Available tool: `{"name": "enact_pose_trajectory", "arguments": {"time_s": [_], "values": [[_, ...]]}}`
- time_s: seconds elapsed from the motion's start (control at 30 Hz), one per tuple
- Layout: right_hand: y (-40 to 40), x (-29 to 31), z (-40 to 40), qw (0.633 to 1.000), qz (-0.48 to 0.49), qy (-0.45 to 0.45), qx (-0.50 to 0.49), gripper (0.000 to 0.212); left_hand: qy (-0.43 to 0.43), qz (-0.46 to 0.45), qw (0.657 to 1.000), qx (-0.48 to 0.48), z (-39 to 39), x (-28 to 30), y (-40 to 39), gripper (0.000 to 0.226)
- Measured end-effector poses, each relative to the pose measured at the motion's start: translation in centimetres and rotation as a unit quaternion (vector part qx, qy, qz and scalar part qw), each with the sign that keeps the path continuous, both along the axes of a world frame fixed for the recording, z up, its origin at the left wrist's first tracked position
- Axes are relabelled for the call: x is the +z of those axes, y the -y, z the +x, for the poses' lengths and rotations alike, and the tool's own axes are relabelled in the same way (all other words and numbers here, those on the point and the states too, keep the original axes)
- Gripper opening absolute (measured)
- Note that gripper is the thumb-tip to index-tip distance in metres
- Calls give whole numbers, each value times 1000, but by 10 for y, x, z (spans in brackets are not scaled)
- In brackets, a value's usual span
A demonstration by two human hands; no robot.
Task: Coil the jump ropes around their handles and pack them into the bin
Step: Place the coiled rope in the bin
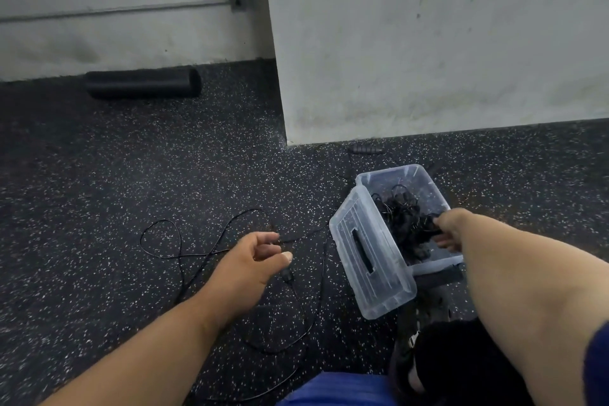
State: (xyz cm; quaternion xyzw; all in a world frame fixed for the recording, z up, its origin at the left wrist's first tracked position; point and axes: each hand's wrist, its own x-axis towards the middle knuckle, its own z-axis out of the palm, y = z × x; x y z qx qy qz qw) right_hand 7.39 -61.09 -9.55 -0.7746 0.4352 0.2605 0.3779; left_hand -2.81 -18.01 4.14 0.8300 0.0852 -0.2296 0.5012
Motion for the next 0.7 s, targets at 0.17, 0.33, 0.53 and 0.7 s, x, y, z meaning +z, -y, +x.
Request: {"name": "enact_pose_trajectory", "arguments": {"time_s": [0.17, 0.33, 0.53, 0.7], "values": [[-5, -24, 8, 999, -6, -5, 38, 14, -6, 14, 1000, 2, 15, -12, 2, 38], [-2, -48, 15, 998, 15, -32, 59, 10, -21, 13, 1000, -2, 29, -26, 1, 42], [16, -78, 22, 991, -18, -98, 89, 26, -21, 5, 1000, -23, 41, -39, 10, 46], [8, -70, 38, 983, -84, -112, 123, 18, -27, 7, 999, -33, 48, -46, 8, 54]]}}
